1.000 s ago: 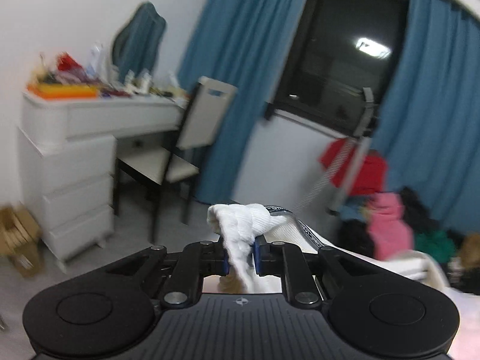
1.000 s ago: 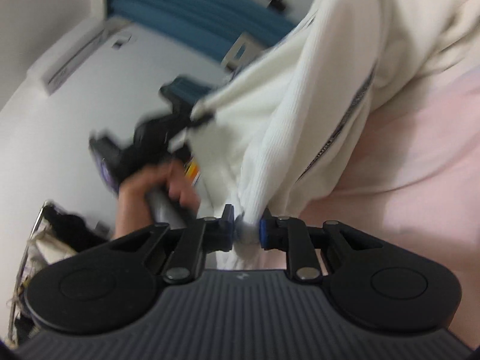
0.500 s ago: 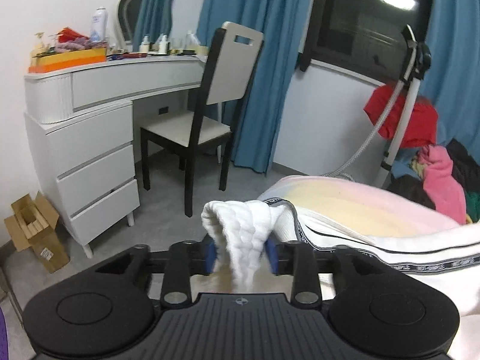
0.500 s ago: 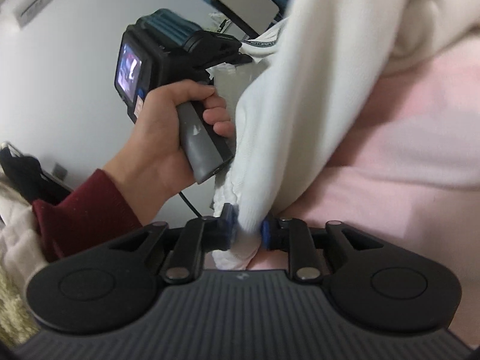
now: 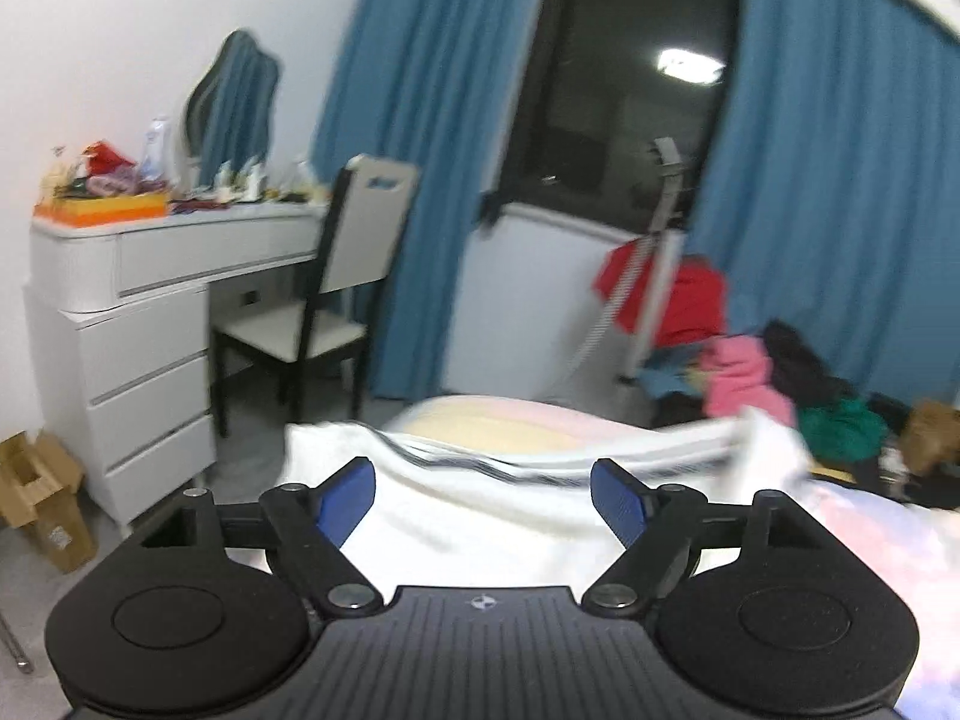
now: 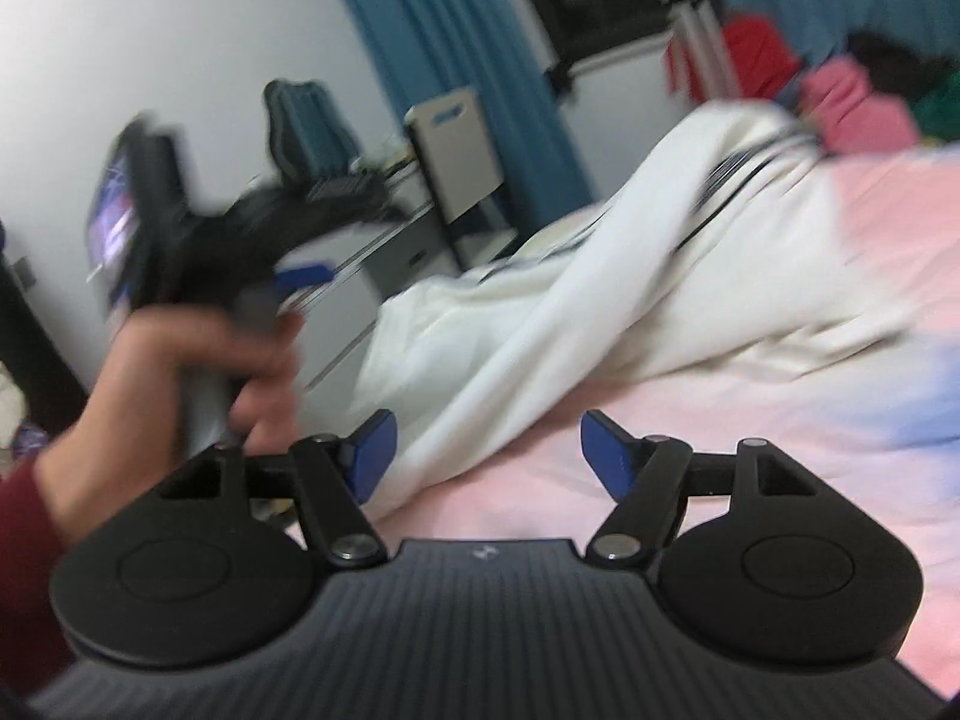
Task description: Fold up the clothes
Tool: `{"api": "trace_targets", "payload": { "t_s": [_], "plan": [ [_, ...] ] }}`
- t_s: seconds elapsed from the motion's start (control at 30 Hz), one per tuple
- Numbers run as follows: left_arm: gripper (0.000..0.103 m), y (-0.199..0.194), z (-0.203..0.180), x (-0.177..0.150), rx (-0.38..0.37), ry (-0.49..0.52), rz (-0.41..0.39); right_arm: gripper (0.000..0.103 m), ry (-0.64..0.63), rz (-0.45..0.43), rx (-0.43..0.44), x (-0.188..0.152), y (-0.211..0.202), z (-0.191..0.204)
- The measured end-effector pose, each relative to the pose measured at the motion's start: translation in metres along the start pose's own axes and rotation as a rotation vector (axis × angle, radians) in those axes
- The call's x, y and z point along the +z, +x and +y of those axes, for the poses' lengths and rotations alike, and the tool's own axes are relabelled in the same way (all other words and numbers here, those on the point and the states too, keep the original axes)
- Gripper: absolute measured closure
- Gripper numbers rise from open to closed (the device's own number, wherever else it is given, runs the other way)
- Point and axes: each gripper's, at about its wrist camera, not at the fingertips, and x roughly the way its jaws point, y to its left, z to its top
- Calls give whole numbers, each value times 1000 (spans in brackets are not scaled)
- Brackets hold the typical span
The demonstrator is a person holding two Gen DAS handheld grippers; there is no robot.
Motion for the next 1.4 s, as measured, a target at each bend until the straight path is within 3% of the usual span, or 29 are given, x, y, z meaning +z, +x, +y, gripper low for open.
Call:
{"api": "trace_targets", "payload": {
  "t_s": [0.27, 0.43, 0.53, 0.67, 1.03, 1.17, 1.4],
  "plan": [
    [22, -94, -77, -43, -94, 126, -44, 32, -85, -112, -183, 7, -71, -44],
    [21, -111, -107, -74, -151, 162, -46, 32, -105, -136, -265, 11, -67, -75],
    [20, -100, -110, -96, -166, 178, -55, 32, -120, -135, -298, 5, -62, -93],
    [19, -78, -112, -119, -170, 193, 10, 32, -135, -103, -333, -4, -49, -109],
    [20, -23, -129, -145, -174, 289, 98, 33, -100, -69, -368, -7, -36, -127],
    [20, 10, -133, -135, -156, 332, 123, 33, -67, -48, -361, -6, -37, -132],
    [17, 83, -153, -88, -81, 377, 28, 33, -35, -46, -377, -4, -41, -149]
  ]
}}
